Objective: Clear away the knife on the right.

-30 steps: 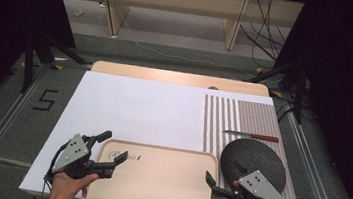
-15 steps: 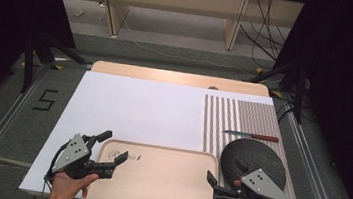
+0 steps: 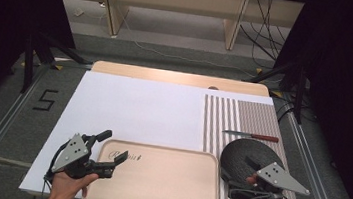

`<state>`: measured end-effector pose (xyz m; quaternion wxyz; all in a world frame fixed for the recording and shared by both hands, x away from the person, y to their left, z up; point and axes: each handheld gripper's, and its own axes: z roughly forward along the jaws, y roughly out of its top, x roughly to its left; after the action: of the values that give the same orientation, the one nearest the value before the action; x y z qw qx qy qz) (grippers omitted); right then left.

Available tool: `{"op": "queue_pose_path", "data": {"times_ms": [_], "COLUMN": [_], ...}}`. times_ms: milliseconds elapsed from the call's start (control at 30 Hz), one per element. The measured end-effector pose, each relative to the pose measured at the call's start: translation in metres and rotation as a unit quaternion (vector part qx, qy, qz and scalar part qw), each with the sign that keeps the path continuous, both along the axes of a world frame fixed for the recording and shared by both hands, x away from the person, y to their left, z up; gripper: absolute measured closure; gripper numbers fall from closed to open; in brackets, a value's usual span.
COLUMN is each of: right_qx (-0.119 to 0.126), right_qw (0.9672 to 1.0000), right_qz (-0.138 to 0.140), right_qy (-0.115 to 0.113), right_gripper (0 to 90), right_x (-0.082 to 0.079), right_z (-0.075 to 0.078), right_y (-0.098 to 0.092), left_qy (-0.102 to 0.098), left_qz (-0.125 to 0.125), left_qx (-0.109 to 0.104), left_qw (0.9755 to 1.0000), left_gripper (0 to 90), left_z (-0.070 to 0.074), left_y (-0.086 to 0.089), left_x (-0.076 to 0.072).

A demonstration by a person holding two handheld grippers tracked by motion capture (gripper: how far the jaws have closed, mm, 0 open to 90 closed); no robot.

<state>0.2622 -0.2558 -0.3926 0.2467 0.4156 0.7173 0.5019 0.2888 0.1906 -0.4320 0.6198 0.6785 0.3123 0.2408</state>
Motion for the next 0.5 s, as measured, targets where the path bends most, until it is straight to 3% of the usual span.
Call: {"op": "queue_pose_path", "data": {"times_ms": [33,500], "right_qx": [-0.012,-0.035], "right_qw": [0.9999,0.9986], "right_qz": [-0.001,0.003], "right_qy": [0.005,0.039], "right_gripper": [14.8,15.4], "right_x": [0.001,0.008], "right_z": [0.002,0.008], "right_y": [-0.004,-0.025], "left_qy": [-0.001,-0.003], "left_qz": [0.001,0.002], "left_qx": [0.000,-0.002], "left_qw": [1.0000,1.0000], "left_gripper": [16.4,16.3], "left_z": [0.000,0.000], "left_y": [0.000,0.000], "left_x": [0.000,0.000]}}
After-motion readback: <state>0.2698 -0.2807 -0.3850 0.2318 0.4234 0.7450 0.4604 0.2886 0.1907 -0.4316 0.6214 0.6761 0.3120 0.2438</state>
